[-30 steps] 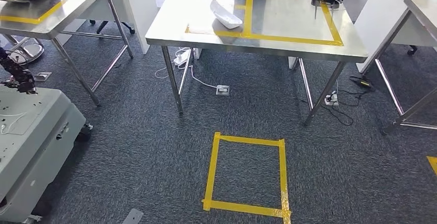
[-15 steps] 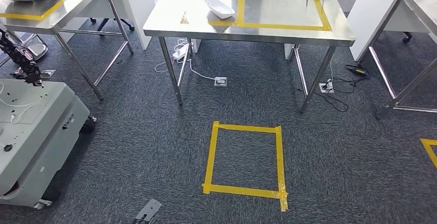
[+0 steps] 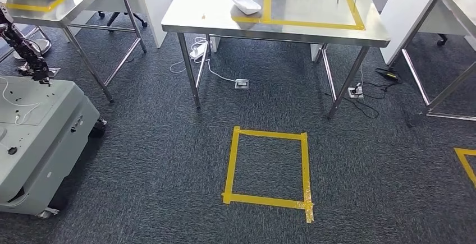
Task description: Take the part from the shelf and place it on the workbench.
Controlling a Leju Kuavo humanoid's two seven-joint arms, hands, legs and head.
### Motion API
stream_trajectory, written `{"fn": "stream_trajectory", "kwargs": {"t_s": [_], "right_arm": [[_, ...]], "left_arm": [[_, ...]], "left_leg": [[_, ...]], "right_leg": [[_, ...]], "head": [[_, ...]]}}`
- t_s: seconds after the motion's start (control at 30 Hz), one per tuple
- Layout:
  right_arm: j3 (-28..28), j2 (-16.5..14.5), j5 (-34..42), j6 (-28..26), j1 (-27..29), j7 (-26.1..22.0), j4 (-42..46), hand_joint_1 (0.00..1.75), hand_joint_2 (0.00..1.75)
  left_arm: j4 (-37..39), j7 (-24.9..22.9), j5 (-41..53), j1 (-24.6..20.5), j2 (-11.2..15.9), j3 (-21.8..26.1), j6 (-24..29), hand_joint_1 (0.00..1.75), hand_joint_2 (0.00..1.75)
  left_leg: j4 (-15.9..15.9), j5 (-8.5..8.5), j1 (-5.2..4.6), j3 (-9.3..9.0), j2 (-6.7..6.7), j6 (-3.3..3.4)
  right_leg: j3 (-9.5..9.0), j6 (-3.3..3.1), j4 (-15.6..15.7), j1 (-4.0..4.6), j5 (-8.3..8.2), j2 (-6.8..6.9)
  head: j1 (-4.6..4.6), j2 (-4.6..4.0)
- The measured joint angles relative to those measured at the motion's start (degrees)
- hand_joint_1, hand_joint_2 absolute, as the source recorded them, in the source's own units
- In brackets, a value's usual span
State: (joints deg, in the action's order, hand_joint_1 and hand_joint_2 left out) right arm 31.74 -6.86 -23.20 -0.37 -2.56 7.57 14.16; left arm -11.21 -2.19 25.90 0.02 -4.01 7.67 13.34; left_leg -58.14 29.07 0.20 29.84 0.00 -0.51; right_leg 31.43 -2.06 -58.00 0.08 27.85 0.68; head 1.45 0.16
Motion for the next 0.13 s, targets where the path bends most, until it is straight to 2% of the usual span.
{"fn": "stream_trajectory", "kwargs": {"t_s": [0.07,0.13], "right_arm": [[-2.42,0.51,1.93,0.0,0.92,-0.61,0.62,0.0,0.0],[-4.24,0.89,3.39,0.0,1.7,-1.09,1.1,0.0,0.0]], "left_arm": [[-0.62,0.2,-2.16,0.72,0.29,-0.08,-1.05,0.0,0.0],[-1.15,0.39,-3.79,1.2,0.47,-0.18,-1.89,0.0,0.0]], "left_leg": [[-0.06,-0.05,-0.09,0.34,0.04,0.29],[-0.08,-0.07,-0.14,0.53,0.08,0.45]], "right_leg": [[-0.02,0.62,0.25,-0.08,-0.3,-0.03],[-0.02,0.92,0.4,-0.14,-0.37,-0.05]], "head": [[0.01,-0.01],[0.01,-0.01]]}}
